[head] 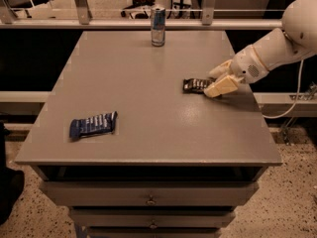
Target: Move rxbar chocolate near rxbar blueberry
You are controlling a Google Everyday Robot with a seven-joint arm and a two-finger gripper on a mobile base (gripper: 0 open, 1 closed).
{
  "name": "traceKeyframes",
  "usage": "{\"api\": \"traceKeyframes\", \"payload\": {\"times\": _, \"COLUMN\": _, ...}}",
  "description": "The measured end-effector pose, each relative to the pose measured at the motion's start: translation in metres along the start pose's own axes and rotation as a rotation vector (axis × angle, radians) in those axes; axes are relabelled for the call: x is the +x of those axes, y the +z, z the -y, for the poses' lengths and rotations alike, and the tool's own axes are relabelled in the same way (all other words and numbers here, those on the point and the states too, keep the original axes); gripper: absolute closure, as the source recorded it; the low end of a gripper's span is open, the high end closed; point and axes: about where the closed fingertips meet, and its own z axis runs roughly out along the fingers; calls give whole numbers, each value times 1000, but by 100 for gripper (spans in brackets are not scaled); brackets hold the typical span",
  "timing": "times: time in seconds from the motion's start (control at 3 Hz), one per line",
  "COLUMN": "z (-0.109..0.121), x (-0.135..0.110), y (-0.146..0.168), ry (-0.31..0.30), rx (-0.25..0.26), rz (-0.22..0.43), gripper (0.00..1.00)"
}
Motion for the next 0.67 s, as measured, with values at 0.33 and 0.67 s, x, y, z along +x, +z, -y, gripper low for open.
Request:
{"api": "traceKeyframes", "payload": {"times": 0.33, "z": 0, "x": -1, "y": -1, "ry": 0, "rx": 0, "rz": 0, "gripper": 100}}
{"api": "traceKeyframes", "payload": {"times": 0.67, "z": 0, "x": -1, "y": -1, "ry": 0, "rx": 0, "rz": 0, "gripper": 100}}
